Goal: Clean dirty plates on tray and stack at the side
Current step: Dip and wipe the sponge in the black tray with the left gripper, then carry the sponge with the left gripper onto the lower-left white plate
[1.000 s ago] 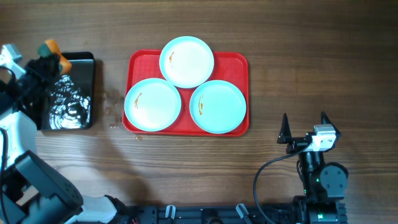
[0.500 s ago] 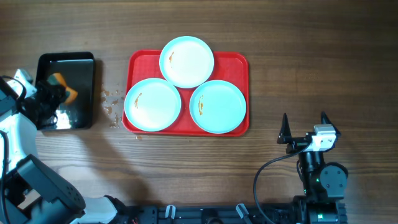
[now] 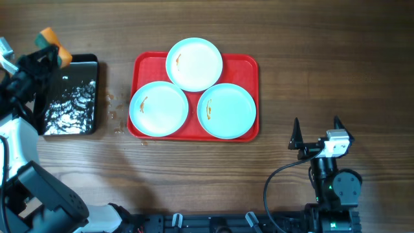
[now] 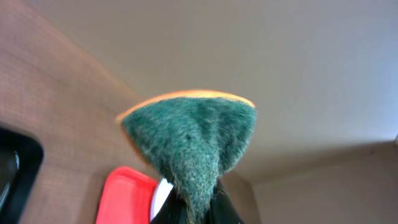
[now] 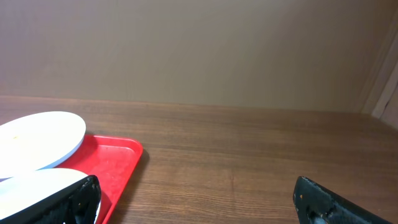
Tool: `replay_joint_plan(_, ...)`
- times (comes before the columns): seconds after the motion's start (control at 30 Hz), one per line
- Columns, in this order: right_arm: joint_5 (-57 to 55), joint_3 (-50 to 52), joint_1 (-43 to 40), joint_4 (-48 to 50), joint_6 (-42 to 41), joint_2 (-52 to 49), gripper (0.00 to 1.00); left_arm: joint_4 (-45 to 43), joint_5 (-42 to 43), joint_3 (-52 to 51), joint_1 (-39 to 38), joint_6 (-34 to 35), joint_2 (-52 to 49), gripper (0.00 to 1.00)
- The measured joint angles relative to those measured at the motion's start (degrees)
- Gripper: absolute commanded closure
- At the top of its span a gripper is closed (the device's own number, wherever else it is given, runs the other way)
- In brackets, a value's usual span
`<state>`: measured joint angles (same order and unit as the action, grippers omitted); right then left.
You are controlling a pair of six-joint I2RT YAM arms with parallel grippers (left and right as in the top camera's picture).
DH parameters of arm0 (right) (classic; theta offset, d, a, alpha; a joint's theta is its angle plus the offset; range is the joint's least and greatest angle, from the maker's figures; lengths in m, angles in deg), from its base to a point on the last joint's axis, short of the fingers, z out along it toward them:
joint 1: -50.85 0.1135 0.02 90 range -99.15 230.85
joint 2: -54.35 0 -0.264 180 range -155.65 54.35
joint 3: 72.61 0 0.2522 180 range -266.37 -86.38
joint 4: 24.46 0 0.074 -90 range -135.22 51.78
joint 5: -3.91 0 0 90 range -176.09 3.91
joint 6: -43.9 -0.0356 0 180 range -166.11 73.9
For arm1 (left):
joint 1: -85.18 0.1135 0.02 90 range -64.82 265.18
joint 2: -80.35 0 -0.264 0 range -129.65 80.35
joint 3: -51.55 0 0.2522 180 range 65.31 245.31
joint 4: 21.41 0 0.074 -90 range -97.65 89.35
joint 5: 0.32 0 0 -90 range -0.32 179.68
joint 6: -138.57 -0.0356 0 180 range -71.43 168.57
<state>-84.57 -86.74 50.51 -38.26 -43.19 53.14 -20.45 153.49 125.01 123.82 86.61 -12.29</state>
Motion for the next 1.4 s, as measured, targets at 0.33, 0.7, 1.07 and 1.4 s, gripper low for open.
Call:
replay_joint_plan(0.33, 0.0, 0.0, 0.0, 0.0, 0.0, 0.0, 0.0, 40.2, -32.5, -0.3, 0.1, -17.1, -0.5, 0.96)
replay_joint_plan(0.7, 0.0, 0.0, 0.0, 0.0, 0.0, 0.0, 0.0, 14.1, -10.9, -0.3, 0.8, -10.8, -0.5, 0.96)
replay_joint_plan(1.07, 0.0, 0.0, 0.0, 0.0, 0.0, 0.0, 0.0, 38.5, -33.2, -0.1, 0.6, -15.4, -1.0, 0.96)
replay_joint_plan(1.4, 0.0, 0.0, 0.0, 0.0, 0.0, 0.0, 0.0, 15.0, -18.4, -0.4, 0.8, -6.7, -1.4, 0.96)
